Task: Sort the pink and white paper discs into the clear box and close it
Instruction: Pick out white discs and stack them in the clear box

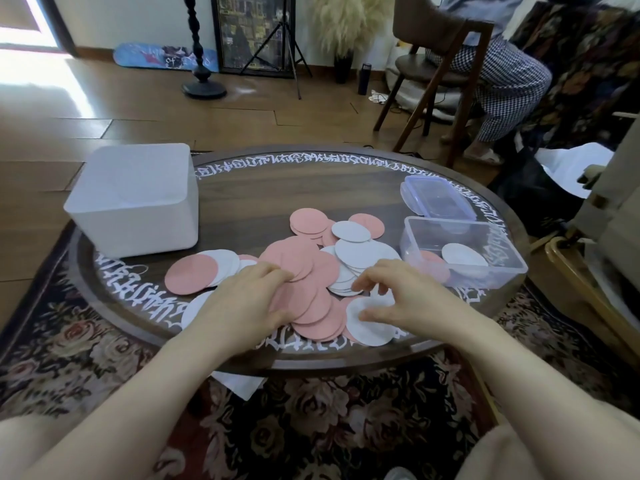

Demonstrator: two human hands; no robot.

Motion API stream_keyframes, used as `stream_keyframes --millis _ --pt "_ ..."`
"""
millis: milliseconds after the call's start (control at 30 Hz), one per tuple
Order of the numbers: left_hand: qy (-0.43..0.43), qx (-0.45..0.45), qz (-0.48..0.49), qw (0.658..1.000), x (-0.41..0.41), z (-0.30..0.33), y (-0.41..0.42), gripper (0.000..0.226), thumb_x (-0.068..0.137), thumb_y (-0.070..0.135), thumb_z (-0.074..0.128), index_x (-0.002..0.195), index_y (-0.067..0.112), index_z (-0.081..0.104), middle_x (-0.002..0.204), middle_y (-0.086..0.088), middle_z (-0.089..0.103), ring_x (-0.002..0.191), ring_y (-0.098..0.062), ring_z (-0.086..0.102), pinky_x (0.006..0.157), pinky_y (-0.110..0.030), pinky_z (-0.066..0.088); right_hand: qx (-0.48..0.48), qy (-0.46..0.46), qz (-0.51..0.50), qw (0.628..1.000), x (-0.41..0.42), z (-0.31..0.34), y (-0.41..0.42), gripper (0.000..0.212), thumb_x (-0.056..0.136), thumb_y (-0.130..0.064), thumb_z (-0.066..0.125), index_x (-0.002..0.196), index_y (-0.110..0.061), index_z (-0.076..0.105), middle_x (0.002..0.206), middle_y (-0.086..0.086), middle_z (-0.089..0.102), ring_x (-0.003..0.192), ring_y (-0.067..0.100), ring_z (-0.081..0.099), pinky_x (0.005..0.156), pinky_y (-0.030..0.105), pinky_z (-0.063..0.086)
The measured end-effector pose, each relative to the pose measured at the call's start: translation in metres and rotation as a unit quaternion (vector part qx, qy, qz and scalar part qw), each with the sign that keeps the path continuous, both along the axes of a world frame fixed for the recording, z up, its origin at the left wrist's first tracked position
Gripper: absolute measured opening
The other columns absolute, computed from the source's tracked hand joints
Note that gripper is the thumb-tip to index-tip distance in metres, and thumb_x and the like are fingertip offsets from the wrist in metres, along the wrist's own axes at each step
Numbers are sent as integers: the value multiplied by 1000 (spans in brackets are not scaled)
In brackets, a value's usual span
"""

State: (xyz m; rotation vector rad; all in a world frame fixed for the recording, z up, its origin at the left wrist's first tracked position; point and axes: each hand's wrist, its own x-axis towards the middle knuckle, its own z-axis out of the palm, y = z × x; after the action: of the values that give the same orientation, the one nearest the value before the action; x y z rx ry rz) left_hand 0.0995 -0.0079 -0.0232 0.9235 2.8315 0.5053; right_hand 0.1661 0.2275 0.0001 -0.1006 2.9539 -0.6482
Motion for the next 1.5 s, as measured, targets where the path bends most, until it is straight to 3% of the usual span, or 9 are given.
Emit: stream_keyframes --millis 200,467,600,733,900,1000,1133,1267,1500 --pt "6 -42 -13 999 3 -1 1 56 86 46 58 137 30 42 141 9 37 130 -14 35 103 -35 35 75 -67 -16 995 5 -8 4 61 65 -40 79 119 -29 54 112 -6 44 103 12 45 91 33 41" --pt "0 -63 -5 998 2 1 4 57 85 46 60 137 30 44 141 7 37 129 -15 36 100 -37 39 16 -4 -102 995 17 -17 3 46 69 -29 78 102 -26 46 96 -14 48 80 8 44 67 29 33" --pt "16 -27 -8 999 6 -2 10 52 87 49 56 134 29 47 138 7 42 127 -15 40 101 -34 37 -135 0 -171 976 14 -18 14 23 80 -9 69 85 -23 52 81 -5 54 63 10 47 61 23 39" --pt "-40 144 -8 989 16 -1 22 43 87 43 60 126 28 56 125 12 53 120 -9 46 101 -33 36 -354 -13 -180 918 10 -9 8 17 86 7 59 87 -9 55 72 7 51 48 13 50 41 19 38" --pt "-126 295 59 945 23 4 36 7 81 29 70 84 26 64 87 12 66 83 -5 58 75 -30 46 -447 -29 -146 882 5 -4 -12 11 87 5 59 92 -4 56 74 8 57 45 11 57 38 20 40" --pt "-166 348 135 913 16 4 39 16 80 20 70 71 18 57 69 4 64 59 -7 55 59 -27 43 -284 52 -145 946 -5 -11 -14 5 88 -17 65 93 -19 62 90 -7 63 60 7 55 56 22 42" --pt "-280 426 237 827 5 3 35 13 86 12 64 78 12 54 83 -18 67 57 -23 60 57 -37 51 19 83 -124 989 -24 -22 -7 46 92 -35 56 135 -23 44 136 -4 47 117 16 50 89 33 42" --pt "-344 455 290 768 -1 5 27 13 90 7 59 101 2 55 106 -21 62 60 -34 65 57 -43 57 94 2 -132 987 -39 -31 -6 59 93 -46 48 143 -21 30 144 3 38 126 26 43 92 40 43" --pt "-345 460 289 766 -4 8 18 8 90 6 57 98 8 59 114 -21 60 74 -41 69 55 -41 60 104 15 -94 990 -22 -22 -15 51 87 -50 56 133 -32 44 137 -9 45 118 20 51 86 32 43"
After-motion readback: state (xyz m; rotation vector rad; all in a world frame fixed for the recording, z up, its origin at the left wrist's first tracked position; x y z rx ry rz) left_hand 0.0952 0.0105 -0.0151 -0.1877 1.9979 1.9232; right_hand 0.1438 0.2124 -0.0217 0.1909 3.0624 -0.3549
